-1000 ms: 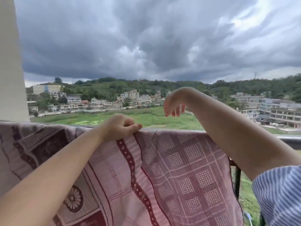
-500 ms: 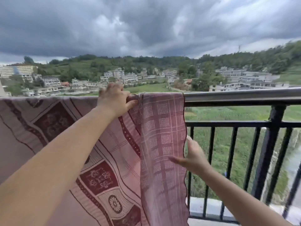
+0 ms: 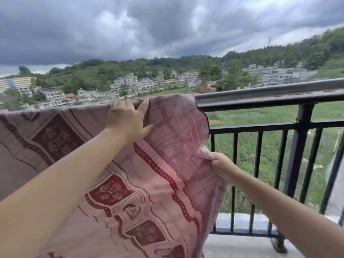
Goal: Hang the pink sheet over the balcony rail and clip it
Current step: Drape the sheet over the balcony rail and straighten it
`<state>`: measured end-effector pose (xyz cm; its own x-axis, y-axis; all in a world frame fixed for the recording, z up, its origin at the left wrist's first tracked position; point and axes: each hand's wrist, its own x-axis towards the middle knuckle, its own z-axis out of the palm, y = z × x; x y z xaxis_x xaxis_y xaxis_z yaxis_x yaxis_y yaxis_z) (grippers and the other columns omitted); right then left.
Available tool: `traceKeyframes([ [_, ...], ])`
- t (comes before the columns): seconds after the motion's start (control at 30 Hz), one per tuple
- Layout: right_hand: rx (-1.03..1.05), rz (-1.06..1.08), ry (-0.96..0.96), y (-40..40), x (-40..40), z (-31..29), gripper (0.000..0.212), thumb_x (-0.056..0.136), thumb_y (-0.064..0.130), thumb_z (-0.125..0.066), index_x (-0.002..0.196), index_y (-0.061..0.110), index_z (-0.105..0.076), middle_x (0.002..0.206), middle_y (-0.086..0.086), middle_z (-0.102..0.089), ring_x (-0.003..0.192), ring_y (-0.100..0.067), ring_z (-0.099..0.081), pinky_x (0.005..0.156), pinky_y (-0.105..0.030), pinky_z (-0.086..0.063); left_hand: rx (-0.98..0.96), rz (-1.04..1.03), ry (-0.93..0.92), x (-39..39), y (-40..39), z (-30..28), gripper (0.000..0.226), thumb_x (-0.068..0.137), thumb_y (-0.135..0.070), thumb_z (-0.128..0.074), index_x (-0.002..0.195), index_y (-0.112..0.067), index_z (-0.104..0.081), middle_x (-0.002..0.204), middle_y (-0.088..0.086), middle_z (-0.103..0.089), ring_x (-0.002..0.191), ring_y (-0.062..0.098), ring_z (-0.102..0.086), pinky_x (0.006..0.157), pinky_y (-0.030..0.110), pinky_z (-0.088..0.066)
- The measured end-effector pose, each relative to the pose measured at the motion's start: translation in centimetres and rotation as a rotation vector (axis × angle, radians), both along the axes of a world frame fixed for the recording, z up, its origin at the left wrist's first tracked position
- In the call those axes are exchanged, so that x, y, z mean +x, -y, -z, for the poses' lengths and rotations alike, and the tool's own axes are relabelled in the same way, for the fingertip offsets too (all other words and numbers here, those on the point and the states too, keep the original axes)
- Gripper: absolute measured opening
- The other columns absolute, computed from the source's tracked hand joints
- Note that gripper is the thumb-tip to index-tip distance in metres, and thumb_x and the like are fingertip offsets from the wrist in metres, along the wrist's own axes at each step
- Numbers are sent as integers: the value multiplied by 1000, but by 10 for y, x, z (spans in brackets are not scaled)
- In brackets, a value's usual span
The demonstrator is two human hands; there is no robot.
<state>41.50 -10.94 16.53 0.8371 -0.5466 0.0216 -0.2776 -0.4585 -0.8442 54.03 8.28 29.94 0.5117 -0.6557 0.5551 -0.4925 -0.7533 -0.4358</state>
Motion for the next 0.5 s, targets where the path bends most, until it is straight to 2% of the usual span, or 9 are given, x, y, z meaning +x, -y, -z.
traceKeyframes([
  [0.07, -95, -49, 45, 12, -25, -43, 20, 90, 4, -43, 89, 1, -62, 89, -17, -66, 83, -35, -63, 75, -41, -55, 102, -85, -75, -7, 4, 3, 103, 69, -80, -35, 145, -19, -1, 146, 26, -27, 126, 43, -37, 103, 46, -33],
  [0.13, -294, -24, 146, 18, -48, -97, 14, 87, 15, -54, 77, 7, -61, 75, -4, -62, 68, -22, -60, 61, -21, -50, 73, -133, -166, -10, 12, 1, 112, 66, -80, -40, 144, -14, 4, 152, 23, -12, 132, 47, -26, 107, 49, -28],
  [0.17, -455, 3, 196, 21, -59, -123, 16, 82, 22, -62, 73, 9, -60, 72, -1, -59, 66, -18, -56, 57, -17, -46, 13, -123, -183, -11, 16, 0, 105, 71, -73, -45, 144, -11, -2, 151, 23, -15, 131, 47, -27, 106, 50, -28],
  [0.23, -737, 47, 215, 27, -78, -165, 27, 70, 33, -72, 69, 12, -56, 69, 1, -55, 62, -17, -53, 57, -23, -47, -133, -4, -101, -13, 23, -2, 60, 84, -37, -54, 130, -3, -36, 135, 26, -40, 118, 44, -43, 94, 52, -39],
  [0.27, -863, 69, 201, 29, -84, -182, 33, 66, 38, -74, 73, 12, -55, 70, -1, -55, 63, -19, -54, 58, -28, -48, -176, 86, -11, -15, 27, -4, 33, 83, -16, -57, 111, 0, -53, 117, 27, -53, 103, 43, -52, 82, 50, -46],
  [0.3, -976, 101, 185, 32, -87, -197, 41, 63, 42, -75, 80, 9, -57, 72, -4, -57, 66, -21, -56, 61, -31, -49, -203, 154, 54, -17, 28, -7, 14, 76, -2, -62, 89, 3, -62, 96, 27, -59, 86, 41, -57, 68, 47, -49],
  [0.33, -1085, 147, 165, 38, -88, -209, 49, 61, 45, -75, 86, 6, -58, 75, -9, -60, 70, -23, -58, 64, -32, -50, -237, 198, 75, -18, 29, -12, 3, 72, 3, -65, 74, 4, -63, 80, 26, -61, 72, 39, -59, 58, 42, -49],
  [0.4, -1266, 262, 177, 56, -81, -236, 52, 66, 43, -73, 92, 0, -58, 81, -20, -65, 77, -32, -62, 67, -36, -47, -322, 229, 2, -21, 34, -30, 14, 84, -9, -59, 78, 1, -64, 78, 24, -65, 70, 38, -63, 57, 39, -49],
  [0.5, -1428, 471, 266, 87, -56, -276, 28, 81, 23, -59, 91, -3, -55, 87, -27, -65, 83, -41, -62, 65, -40, -47, -644, 324, -86, -12, 57, -71, 20, 90, -16, -46, 92, -3, -62, 91, 26, -66, 86, 40, -62, 67, 39, -45],
])
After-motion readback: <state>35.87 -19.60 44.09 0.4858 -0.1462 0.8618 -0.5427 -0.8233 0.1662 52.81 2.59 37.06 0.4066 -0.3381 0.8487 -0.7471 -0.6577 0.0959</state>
